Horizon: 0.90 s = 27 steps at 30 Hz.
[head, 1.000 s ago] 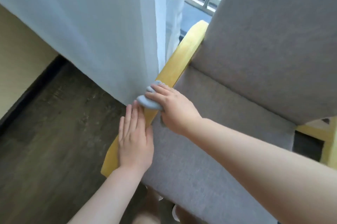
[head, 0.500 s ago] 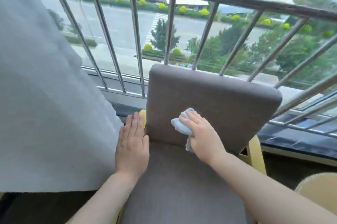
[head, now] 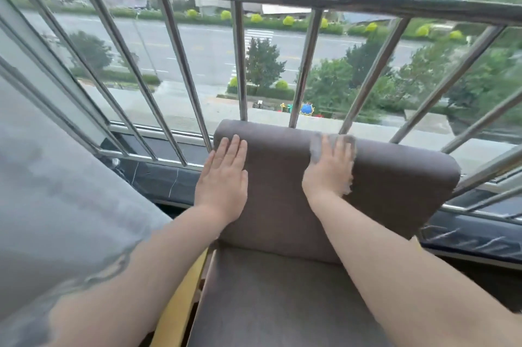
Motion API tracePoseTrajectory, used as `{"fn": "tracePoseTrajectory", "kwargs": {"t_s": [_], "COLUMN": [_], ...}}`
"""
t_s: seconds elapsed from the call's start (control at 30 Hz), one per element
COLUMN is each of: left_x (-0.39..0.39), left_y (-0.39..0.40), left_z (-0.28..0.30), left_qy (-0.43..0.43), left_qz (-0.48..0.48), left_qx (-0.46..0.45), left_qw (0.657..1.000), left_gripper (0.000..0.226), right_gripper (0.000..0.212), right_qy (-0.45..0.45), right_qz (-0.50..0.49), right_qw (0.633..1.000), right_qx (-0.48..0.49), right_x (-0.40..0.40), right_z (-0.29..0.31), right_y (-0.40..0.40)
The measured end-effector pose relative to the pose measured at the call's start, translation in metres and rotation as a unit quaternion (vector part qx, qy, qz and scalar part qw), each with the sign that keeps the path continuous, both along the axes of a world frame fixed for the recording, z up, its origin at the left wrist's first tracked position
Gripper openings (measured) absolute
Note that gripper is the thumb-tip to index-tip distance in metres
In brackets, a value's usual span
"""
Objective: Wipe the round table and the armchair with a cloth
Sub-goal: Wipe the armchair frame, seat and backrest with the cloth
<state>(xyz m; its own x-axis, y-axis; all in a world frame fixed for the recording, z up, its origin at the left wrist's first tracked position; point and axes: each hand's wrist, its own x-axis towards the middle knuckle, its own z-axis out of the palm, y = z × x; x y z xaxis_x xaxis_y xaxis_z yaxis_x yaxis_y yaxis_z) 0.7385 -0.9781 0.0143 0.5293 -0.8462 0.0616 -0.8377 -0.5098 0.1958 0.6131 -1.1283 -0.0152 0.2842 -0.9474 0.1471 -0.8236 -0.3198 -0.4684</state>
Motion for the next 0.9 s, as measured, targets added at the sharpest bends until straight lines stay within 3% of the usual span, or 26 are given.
{"fn": "tracePoseTrajectory", "kwargs": {"t_s": [0.13, 0.17, 0.3, 0.33, 0.4, 0.5, 0.57, 0.67, 0.77, 0.83, 0.9], "left_x": [0.026, 0.035, 0.066, 0.07, 0.076, 0.086, 0.085, 0.081, 0.086, 0.092, 0.091], "left_y": [-0.026, -0.029, -0.043, -0.047, -0.051, -0.046, -0.046, -0.054, -0.052, -0.047, -0.047], "left_z": [-0.012, -0.014, -0.026, -0.031, -0.043, -0.056, -0.064, -0.069, -0.063, -0.055, -0.052], "left_qy": [0.022, 0.02, 0.018, 0.031, 0.066, 0.063, 0.047, 0.042, 0.007, 0.013, 0.039], "left_qz": [-0.022, -0.028, -0.056, -0.056, -0.052, -0.077, -0.085, -0.057, -0.087, -0.091, -0.072], "left_qx": [0.014, 0.016, 0.018, 0.008, -0.028, -0.071, -0.084, -0.127, -0.119, -0.11, -0.112], "left_qw": [0.999, 0.999, 0.998, 0.998, 0.996, 0.993, 0.992, 0.989, 0.989, 0.99, 0.99], "left_gripper": [0.059, 0.058, 0.056, 0.055, 0.056, 0.057, 0.057, 0.056, 0.054, 0.052, 0.053], "right_gripper": [0.067, 0.068, 0.064, 0.063, 0.06, 0.066, 0.064, 0.059, 0.05, 0.055, 0.058], "right_qy": [0.039, 0.042, -0.025, -0.037, -0.048, 0.005, 0.017, -0.042, -0.095, -0.039, 0.012], "right_qz": [0.257, 0.27, 0.033, 0.045, 0.196, 0.313, 0.227, 0.083, 0.152, 0.246, 0.192], "right_qw": [0.964, 0.959, 0.996, 0.996, 0.973, 0.932, 0.949, 0.984, 0.977, 0.962, 0.973], "right_qx": [-0.048, -0.074, -0.077, -0.073, -0.111, -0.183, -0.217, -0.152, -0.112, -0.111, -0.127], "right_x": [0.013, 0.003, 0.007, 0.034, 0.078, 0.072, 0.043, 0.08, 0.133, 0.117, 0.082], "right_z": [-0.017, -0.018, -0.021, -0.022, -0.028, -0.031, -0.034, -0.029, -0.024, -0.02, -0.022], "right_y": [0.008, -0.007, -0.002, 0.017, 0.045, 0.02, 0.005, 0.031, 0.046, 0.02, -0.002]}}
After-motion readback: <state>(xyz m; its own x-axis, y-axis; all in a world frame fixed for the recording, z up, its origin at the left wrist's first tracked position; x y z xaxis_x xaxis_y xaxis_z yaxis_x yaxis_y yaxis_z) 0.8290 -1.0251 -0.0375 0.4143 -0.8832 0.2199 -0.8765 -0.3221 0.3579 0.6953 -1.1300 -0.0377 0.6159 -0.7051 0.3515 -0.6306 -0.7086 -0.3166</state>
